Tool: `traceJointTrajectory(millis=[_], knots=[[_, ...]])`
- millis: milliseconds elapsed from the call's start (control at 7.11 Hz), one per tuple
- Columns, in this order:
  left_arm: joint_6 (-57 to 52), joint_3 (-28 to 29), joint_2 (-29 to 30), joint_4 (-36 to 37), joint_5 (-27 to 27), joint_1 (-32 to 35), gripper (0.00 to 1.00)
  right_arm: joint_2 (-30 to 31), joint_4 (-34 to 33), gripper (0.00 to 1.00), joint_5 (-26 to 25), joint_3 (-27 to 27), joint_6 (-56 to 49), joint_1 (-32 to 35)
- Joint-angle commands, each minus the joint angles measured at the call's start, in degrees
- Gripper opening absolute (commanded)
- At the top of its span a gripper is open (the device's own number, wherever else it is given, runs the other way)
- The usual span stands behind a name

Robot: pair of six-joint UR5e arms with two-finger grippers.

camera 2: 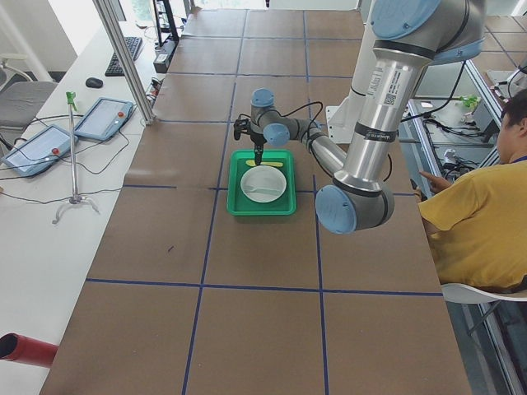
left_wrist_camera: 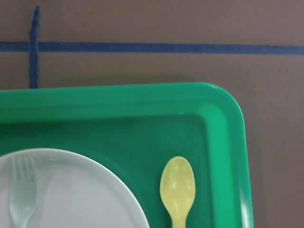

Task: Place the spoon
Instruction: 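Carry the spoon off the plate and lower it onto the tray beside it, then open the left gripper and withdraw it away from the tray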

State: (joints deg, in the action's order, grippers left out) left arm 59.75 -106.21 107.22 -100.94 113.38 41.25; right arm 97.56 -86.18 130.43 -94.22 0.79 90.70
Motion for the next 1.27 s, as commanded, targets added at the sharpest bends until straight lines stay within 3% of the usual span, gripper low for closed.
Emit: traceJointTrajectory(millis=[0, 141, 422, 562, 844, 1125], knots=[[-19.04, -4.52, -3.93, 8.10, 4.37, 12.73, 1.00, 0.00, -0.04, 1.00, 0.00, 0.00, 0.00, 0.00], [-31.59, -4.45, -8.39, 8.47, 4.65, 20.28, 1.00, 0.00, -0.04, 1.00, 0.00, 0.00, 0.00, 0.00], [-61.33, -0.96, -18.41, 8.47, 12.00, 37.22, 1.00, 0.00, -0.04, 1.00, 0.00, 0.00, 0.00, 0.00], [-72.30, 2.46, -19.84, 10.21, 12.21, 43.33, 1.00, 0.00, -0.04, 1.00, 0.00, 0.00, 0.00, 0.00], [-73.20, 7.75, -22.39, 12.00, 15.17, 46.46, 1.00, 0.00, -0.04, 1.00, 0.00, 0.00, 0.00, 0.00], [-73.11, 7.33, -25.21, 12.16, 17.75, 49.69, 1.00, 0.00, -0.04, 1.00, 0.00, 0.00, 0.00, 0.00]])
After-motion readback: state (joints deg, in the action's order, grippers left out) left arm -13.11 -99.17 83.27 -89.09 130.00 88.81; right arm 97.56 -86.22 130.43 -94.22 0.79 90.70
